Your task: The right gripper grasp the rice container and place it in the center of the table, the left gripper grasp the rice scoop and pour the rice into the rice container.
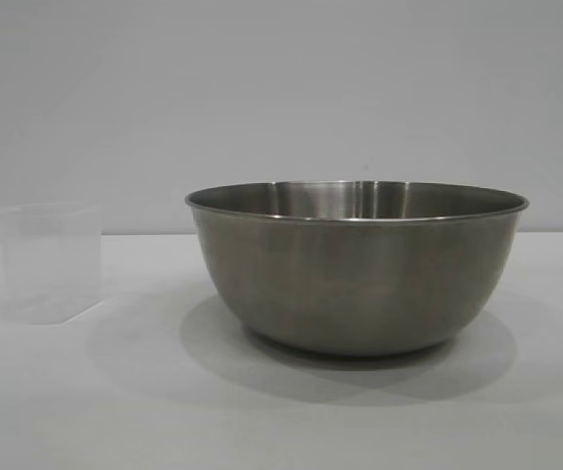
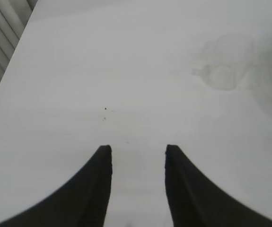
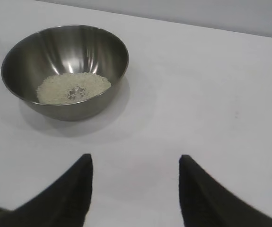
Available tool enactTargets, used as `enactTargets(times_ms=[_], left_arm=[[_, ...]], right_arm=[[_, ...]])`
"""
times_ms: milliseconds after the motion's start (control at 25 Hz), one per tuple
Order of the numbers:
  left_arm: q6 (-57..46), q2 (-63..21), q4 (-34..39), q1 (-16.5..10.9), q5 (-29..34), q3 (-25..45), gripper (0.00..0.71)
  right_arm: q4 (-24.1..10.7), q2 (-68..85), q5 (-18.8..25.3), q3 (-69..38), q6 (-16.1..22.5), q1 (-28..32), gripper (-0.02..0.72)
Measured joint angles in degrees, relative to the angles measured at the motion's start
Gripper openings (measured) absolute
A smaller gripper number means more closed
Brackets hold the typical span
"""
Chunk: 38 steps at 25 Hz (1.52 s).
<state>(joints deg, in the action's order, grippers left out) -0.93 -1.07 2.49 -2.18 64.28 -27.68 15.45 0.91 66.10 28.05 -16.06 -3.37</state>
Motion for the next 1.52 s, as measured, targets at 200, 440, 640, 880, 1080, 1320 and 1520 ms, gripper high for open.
enactTargets(times_ms=[200, 440, 640, 880, 1080, 1320, 1520], left_arm=[[0.00, 0.00, 0.00, 0.00, 0.00, 0.00, 0.230], [0.00, 0.00, -0.09, 0.00, 0.00, 0.00, 0.230], [0.00, 0.00, -0.09, 0.00, 0.00, 0.00, 0.230], [0.00, 0.00, -0.09, 0.00, 0.00, 0.00, 0.230], [0.00, 0.00, -0.09, 0.00, 0.00, 0.00, 0.230], [0.00, 0.00, -0.09, 0.00, 0.00, 0.00, 0.230], [0.00, 0.00, -0.09, 0.00, 0.00, 0.00, 0.230]], right_arm=[[0.13, 0.00, 0.00, 0.00, 0.00, 0.00, 0.384], [0.26, 0.00, 0.00, 0.00, 0.00, 0.00, 0.384], [0.50, 0.00, 0.00, 0.00, 0.00, 0.00, 0.384], [3.50, 0.00, 0.00, 0.00, 0.00, 0.00, 0.384], [5.23, 0.00, -0.20, 0.00, -0.11, 0.03, 0.384], [4.74, 0.00, -0.20, 0.00, -0.11, 0.03, 0.384], [2.80, 0.00, -0.20, 0.00, -0.01, 0.03, 0.384]])
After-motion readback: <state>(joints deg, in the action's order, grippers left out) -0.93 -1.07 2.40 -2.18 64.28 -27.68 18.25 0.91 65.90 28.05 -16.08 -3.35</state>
